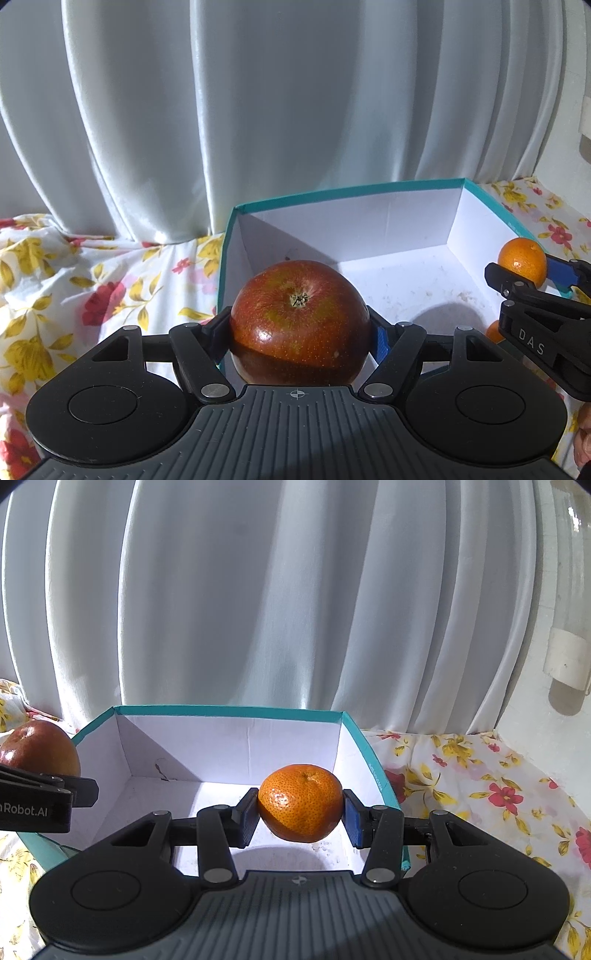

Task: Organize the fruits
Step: 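Carry the apple and mandarin into the teal box and open both tools, then move both open tools back toward the remaining fruit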

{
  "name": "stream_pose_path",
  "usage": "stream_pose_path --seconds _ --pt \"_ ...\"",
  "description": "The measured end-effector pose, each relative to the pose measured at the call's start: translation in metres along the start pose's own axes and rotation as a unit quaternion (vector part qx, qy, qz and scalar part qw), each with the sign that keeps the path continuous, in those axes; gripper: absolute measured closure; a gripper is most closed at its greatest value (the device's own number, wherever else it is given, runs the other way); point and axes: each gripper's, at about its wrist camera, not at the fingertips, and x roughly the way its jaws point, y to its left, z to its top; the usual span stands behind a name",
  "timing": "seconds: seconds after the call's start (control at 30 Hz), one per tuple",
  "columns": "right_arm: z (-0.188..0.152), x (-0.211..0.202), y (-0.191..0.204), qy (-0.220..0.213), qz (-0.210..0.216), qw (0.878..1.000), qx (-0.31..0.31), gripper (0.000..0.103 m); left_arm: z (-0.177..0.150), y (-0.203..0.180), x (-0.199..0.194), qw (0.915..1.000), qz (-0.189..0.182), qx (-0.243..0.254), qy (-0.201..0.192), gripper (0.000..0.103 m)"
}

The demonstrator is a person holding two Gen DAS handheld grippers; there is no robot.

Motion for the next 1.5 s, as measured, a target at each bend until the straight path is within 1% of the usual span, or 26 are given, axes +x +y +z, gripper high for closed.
stream_pose_path --seconds 0.33,0.4,0.47,0.5,0.57,0.67,0.73,0.77,0.83,0.87,0.9,0.97,1.03,1.07,1.2,1.27,1.37,1.43,1.5 --pt "-0.004 0.009 -0.004 0.009 -0.005 1.000 -0.002 0.056 -0.002 -0.001 0.011 0.9999 -0.006 -0.002 0.009 0.027" --pt "-0.005 0.010 -0.004 0.011 -0.007 1.000 -0.001 0.056 -0.002 0.000 0.008 0.9999 -0.011 -0.003 -0.005 0.026" --pt "-0.006 0.010 -0.006 0.008 -0.009 1.000 0.002 0.056 0.000 0.000 0.005 0.9998 -0.010 -0.001 -0.017 0.018" --pt "-0.006 0.009 -0.006 0.003 -0.013 1.000 0.003 0.055 0.000 0.001 0.003 0.9998 -0.008 -0.003 -0.020 0.017" --pt "-0.005 0.005 -0.007 -0.004 -0.019 1.000 0.001 0.055 0.001 0.006 -0.004 0.9994 -0.009 -0.010 -0.031 0.017" --pt "-0.002 -0.010 -0.010 -0.029 -0.026 0.999 0.008 0.052 -0.001 0.019 -0.022 0.9977 -0.005 -0.028 -0.061 0.017" --pt "-0.001 -0.025 -0.012 -0.047 -0.029 0.998 0.013 0.040 -0.006 0.026 -0.035 0.9962 0.004 -0.035 -0.080 0.016" --pt "-0.002 -0.033 -0.012 -0.056 -0.028 0.998 0.013 0.036 -0.009 0.030 -0.043 0.9954 0.010 -0.038 -0.087 0.016" --pt "-0.005 -0.051 -0.010 -0.078 -0.027 0.997 0.007 0.025 -0.019 0.037 -0.053 0.9942 0.014 -0.048 -0.095 0.014" --pt "-0.008 -0.059 -0.008 -0.088 -0.028 0.996 0.002 0.022 -0.025 0.040 -0.059 0.9938 0.013 -0.053 -0.097 0.014" --pt "-0.012 -0.068 -0.005 -0.096 -0.030 0.995 -0.002 0.016 -0.031 0.043 -0.063 0.9938 0.011 -0.054 -0.096 0.013" --pt "-0.020 -0.086 -0.001 -0.113 -0.032 0.993 -0.003 0.012 -0.044 0.045 -0.067 0.9949 0.009 -0.054 -0.084 0.013" --pt "-0.031 -0.099 0.002 -0.117 -0.033 0.993 0.006 0.003 -0.056 0.046 -0.069 0.9959 0.008 -0.050 -0.074 0.013" --pt "-0.036 -0.103 0.004 -0.113 -0.029 0.993 0.008 0.003 -0.064 0.047 -0.071 0.9964 0.006 -0.046 -0.071 0.013" --pt "-0.058 -0.109 0.010 -0.064 -0.017 0.998 0.010 0.003 -0.094 0.045 -0.076 0.9972 0.003 -0.028 -0.069 0.013" --pt "-0.067 -0.114 0.011 -0.050 -0.011 0.999 0.016 0.003 -0.108 0.044 -0.078 0.9977 -0.001 -0.026 -0.063 0.013" --pt "-0.079 -0.118 0.016 -0.035 -0.001 0.999 0.012 0.003 -0.123 0.042 -0.080 0.9985 -0.014 -0.024 -0.047 0.013" --pt "-0.086 -0.118 0.023 -0.017 0.001 1.000 0.002 0.004 -0.130 0.040 -0.082 0.9990 -0.011 -0.020 -0.039 0.014" --pt "-0.092 -0.118 0.028 -0.003 0.019 1.000 0.002 0.005 -0.136 0.039 -0.083 0.9992 -0.009 -0.017 -0.035 0.014"
